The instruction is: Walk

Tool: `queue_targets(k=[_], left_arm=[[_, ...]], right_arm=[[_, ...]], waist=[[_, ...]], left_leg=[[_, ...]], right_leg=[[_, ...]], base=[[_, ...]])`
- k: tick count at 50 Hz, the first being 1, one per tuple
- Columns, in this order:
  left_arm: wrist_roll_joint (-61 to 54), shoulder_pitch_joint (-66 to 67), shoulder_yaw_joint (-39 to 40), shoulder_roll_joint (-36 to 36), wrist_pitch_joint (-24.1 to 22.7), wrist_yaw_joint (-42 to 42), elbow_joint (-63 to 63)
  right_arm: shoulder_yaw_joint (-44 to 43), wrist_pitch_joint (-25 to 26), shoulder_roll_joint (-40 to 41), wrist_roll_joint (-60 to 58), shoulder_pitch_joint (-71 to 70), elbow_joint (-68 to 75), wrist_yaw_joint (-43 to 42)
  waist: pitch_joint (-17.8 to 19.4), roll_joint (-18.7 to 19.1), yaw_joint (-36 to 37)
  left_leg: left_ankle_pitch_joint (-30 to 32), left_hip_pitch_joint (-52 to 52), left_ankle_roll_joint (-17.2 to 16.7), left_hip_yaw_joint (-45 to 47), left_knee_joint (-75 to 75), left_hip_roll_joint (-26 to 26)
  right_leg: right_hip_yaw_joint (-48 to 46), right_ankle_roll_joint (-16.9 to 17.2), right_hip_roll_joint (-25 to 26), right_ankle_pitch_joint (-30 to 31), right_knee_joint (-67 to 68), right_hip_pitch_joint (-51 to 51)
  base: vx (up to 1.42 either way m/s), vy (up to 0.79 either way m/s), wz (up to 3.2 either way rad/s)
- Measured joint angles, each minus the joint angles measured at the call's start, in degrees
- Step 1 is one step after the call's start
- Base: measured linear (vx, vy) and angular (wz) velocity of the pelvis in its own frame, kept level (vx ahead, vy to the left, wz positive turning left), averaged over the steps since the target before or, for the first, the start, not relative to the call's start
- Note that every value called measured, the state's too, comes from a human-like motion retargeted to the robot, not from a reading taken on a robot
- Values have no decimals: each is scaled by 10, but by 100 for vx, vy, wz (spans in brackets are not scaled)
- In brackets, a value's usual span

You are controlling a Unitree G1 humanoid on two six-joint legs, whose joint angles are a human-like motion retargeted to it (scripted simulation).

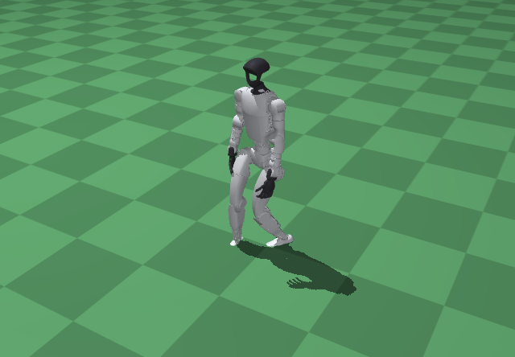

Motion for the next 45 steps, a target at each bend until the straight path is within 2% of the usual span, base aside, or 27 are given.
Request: queue_targets(k=[3,6,8,10,13,15,18,22,27,33,35,38,41,45], left_arm=[[-15,16,15,-1,4,3,9],[-29,33,26,0,10,3,12],[-36,43,31,1,15,1,10],[-42,47,37,7,23,-4,6],[-43,62,43,8,26,-8,2],[-40,66,49,13,30,-15,-4],[-33,75,55,14,31,-20,-6],[-22,82,65,16,32,-27,-10],[-5,84,73,20,32,-40,-15],[14,79,65,25,27,-53,-17],[20,76,56,27,27,-57,-16],[30,69,43,26,27,-61,-13],[37,63,32,24,28,-59,-8],[44,56,23,26,31,-51,3]], right_arm=[[-3,-2,0,5,-12,0,-12],[-7,-5,-4,12,-25,-4,-26],[-12,-7,-10,16,-33,-7,-35],[-18,-8,-17,18,-48,-5,-42],[-25,-9,-22,16,-52,-5,-51],[-32,-10,-23,10,-61,3,-52],[-36,-8,-20,4,-60,10,-53],[-38,-7,-11,-6,-64,23,-48],[-37,-3,-1,-8,-70,39,-45],[-41,0,-4,0,-74,38,-53],[-44,-1,-6,0,-75,34,-57],[-47,-4,-11,-2,-77,23,-63],[-49,-8,-13,-2,-77,11,-68],[-50,-11,-5,4,-72,0,-73]], waist=[[-9,6,14],[-18,9,24],[-27,9,26],[-44,0,19],[-62,3,23],[-75,-8,13],[-92,-2,16],[-115,-3,17],[-128,-13,24],[-131,-17,34],[-126,-14,28],[-109,-20,8],[-89,-45,-23],[-77,-76,-66]], left_leg=[[15,-26,-20,-5,51,9],[33,-72,-31,39,102,48],[30,-109,-22,98,122,93],[30,-144,-7,169,110,135],[13,-167,1,284,94,215],[21,-160,4,362,39,230],[21,-159,-5,464,18,286],[36,-145,-15,564,-21,315],[67,-128,-33,584,-95,284],[93,-114,-46,496,-184,221],[105,-101,-48,458,-216,197],[124,-66,-48,411,-271,148],[154,-30,-50,375,-331,81],[198,5,-54,325,-404,15]], right_leg=[[-29,-14,1,-27,46,-16],[-80,-28,-18,-48,60,-19],[-124,-34,-42,-59,56,-16],[-175,-37,-76,-47,-5,6],[-258,-42,-101,-65,-5,11],[-317,-41,-120,-50,-76,49],[-403,-45,-124,-62,-80,60],[-506,-50,-120,-67,-115,89],[-610,-58,-103,-53,-181,144],[-665,-84,-108,-64,-159,184],[-632,-99,-127,-100,-102,178],[-545,-117,-186,-183,63,128],[-450,-115,-247,-243,202,62],[-339,-99,-262,-276,250,-9]], base=[[16,-10,106],[16,-14,173],[13,-17,236],[11,-18,278],[3,-19,277],[1,-15,311],[-7,-10,286],[-7,-2,275],[-3,7,237],[3,12,199],[7,11,216],[8,9,215],[8,4,202],[9,-3,164]])
